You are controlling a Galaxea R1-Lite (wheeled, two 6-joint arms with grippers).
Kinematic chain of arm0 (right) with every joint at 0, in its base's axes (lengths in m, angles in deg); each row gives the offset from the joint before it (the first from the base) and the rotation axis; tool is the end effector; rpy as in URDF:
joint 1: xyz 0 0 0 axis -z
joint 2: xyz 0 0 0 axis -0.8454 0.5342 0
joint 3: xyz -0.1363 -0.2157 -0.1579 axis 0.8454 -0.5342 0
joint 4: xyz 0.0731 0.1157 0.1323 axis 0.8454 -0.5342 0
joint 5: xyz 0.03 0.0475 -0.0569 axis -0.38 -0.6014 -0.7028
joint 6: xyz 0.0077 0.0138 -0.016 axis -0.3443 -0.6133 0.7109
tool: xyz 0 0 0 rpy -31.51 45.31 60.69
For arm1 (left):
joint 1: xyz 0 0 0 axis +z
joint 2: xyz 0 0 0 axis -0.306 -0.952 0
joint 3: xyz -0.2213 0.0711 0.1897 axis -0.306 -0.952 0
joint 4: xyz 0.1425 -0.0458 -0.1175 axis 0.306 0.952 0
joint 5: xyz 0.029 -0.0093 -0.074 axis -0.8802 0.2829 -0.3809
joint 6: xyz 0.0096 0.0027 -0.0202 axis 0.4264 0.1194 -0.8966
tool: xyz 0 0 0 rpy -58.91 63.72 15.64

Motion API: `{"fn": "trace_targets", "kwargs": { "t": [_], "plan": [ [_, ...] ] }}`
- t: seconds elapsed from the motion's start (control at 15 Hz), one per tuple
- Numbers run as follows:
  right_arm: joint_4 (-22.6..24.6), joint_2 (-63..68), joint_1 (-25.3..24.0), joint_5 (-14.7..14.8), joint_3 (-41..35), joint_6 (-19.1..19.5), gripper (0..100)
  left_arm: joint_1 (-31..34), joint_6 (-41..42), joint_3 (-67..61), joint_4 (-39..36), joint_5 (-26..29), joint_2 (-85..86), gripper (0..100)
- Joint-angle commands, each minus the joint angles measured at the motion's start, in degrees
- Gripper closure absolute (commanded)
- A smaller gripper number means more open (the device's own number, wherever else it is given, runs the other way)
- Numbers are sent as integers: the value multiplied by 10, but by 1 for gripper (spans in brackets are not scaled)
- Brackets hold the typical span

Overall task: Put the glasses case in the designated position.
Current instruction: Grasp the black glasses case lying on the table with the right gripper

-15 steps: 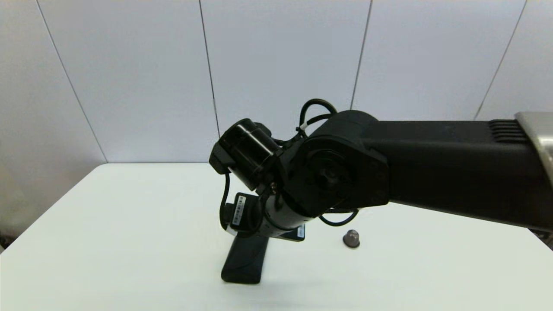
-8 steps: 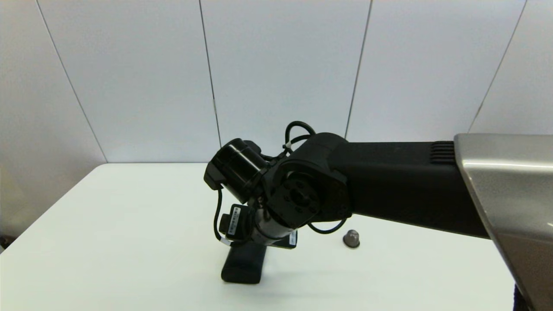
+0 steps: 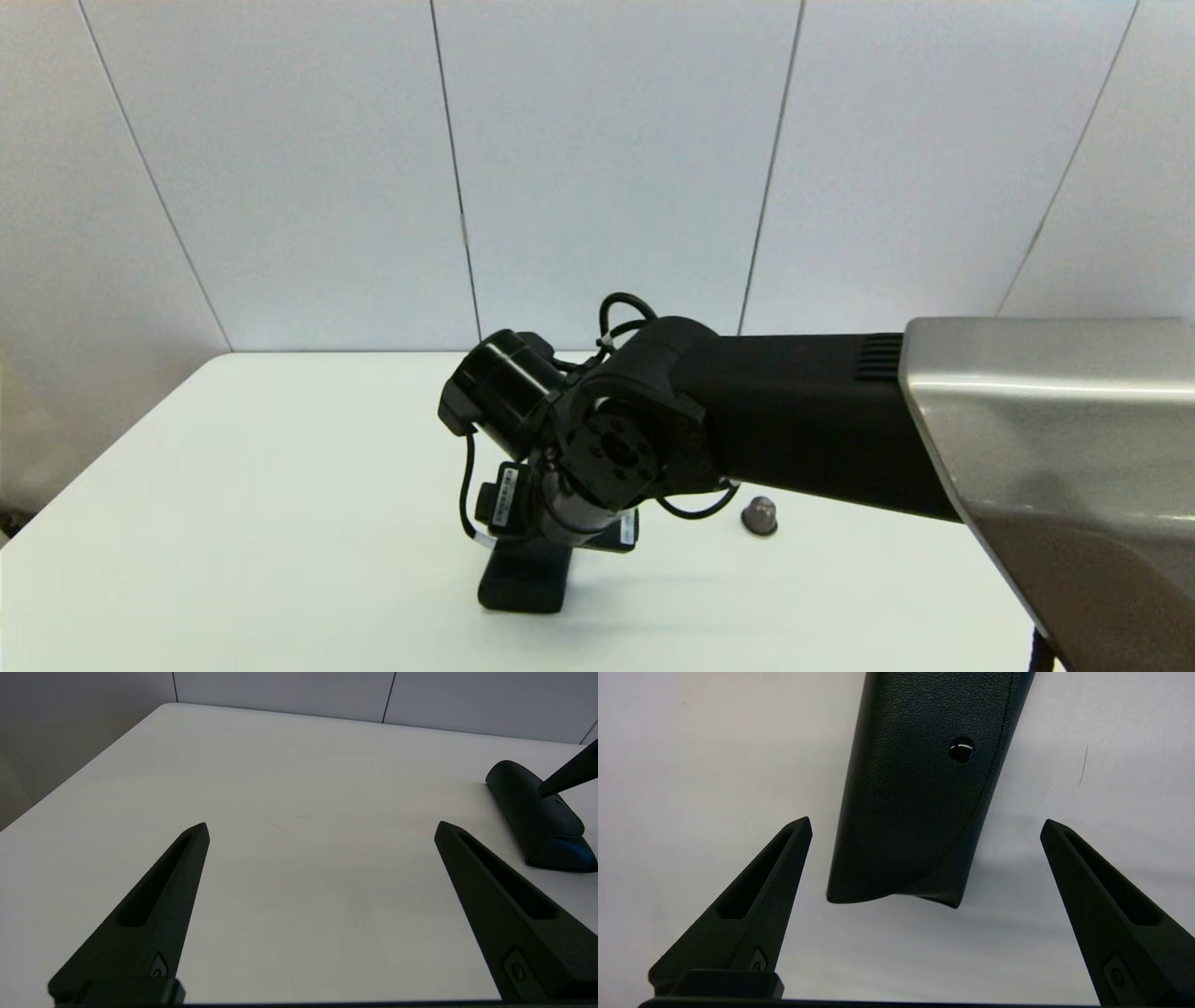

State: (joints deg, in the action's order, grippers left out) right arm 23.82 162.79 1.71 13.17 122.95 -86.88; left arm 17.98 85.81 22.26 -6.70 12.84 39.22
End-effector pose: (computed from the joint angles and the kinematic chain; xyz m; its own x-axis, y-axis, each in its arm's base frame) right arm 0.2472 0.3588 0.1507 0.4222 0.2825 -0.8614 -0.0628 0.9570 0.2831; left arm -0.0228 0.0004 0.0764 0.9996 0.0254 0.0099 -0.0247 0.9975 -0.0656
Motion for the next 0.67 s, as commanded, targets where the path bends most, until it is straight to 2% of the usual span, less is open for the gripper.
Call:
{"fn": "trace_targets", "kwargs": {
  "t": [0.07,0.4,0.67],
  "plan": [
    [-1,11,0,3,0,3,0,0,0,0,0,-1,-1,0],
    [23,14,-1,4,1,21,0,0,0,0,0,0,-1,0],
    [26,19,-5,-2,0,21,0,0,0,0,-1,0,-1,0]
  ]
}}
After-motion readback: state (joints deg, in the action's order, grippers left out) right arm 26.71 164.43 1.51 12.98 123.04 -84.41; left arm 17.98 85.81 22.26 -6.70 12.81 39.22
